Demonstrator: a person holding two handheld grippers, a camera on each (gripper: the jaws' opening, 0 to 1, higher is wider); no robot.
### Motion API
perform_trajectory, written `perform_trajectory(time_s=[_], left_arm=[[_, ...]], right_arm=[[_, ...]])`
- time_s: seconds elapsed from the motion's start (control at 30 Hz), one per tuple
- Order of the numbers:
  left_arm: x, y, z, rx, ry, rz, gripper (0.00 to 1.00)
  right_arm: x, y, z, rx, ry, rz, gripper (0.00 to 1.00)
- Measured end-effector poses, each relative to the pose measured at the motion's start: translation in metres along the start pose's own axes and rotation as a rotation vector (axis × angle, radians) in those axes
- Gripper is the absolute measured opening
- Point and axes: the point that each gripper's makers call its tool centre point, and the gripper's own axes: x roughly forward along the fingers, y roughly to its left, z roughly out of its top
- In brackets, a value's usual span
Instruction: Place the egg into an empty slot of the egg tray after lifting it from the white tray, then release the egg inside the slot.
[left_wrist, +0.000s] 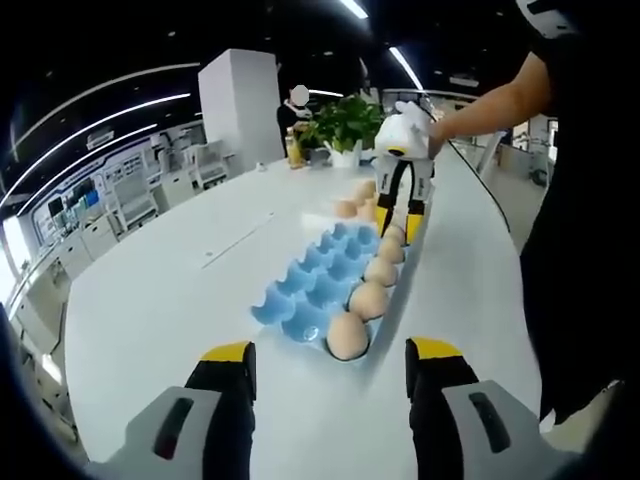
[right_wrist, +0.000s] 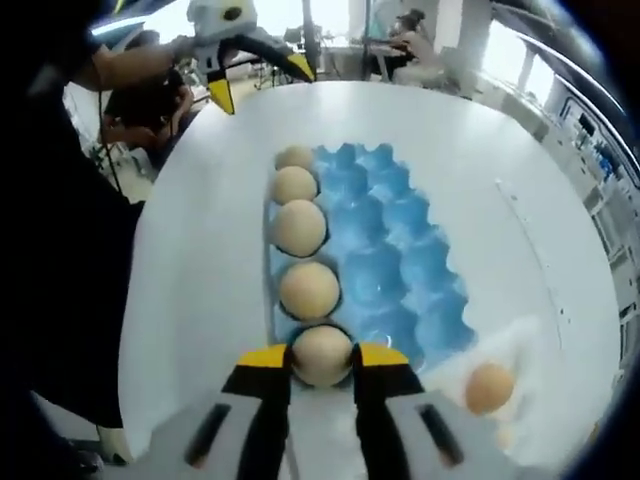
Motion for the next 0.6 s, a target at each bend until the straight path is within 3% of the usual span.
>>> perform_trajectory(time_s=[0.13,0.27,0.4,0.5,0.6], left_arm=[[0.001,-0.002,-0.001,0.0,0.004,-0.007,0.59],[0.001,-0.002,-0.002,-0.003,0.002,-0.005,0.6],[-0.001,0.0,-0.004,-0.007,0.005,0.004,0.6],[-0.003,0.001,-0.004,-0.011,0.002,0.015,0.59],[-0.004,0.002,-0.006,-0.013,0.004,0.019,0.59]], right_arm=[[0.003,0.001,0.001,0.076,-0.047,0.006,0.25],[0.0,0.002,-0.002,0.062,-0.06,-0.006,0.27],[-0.016,0.003,0.015,0.155,-0.181,0.008,0.28],[-0.036,-0.026,0.014,0.184,-0.229,-0.101,0.28],[-0.051,-0.059,0.0,0.226,-0.211,-0.227,0.27]])
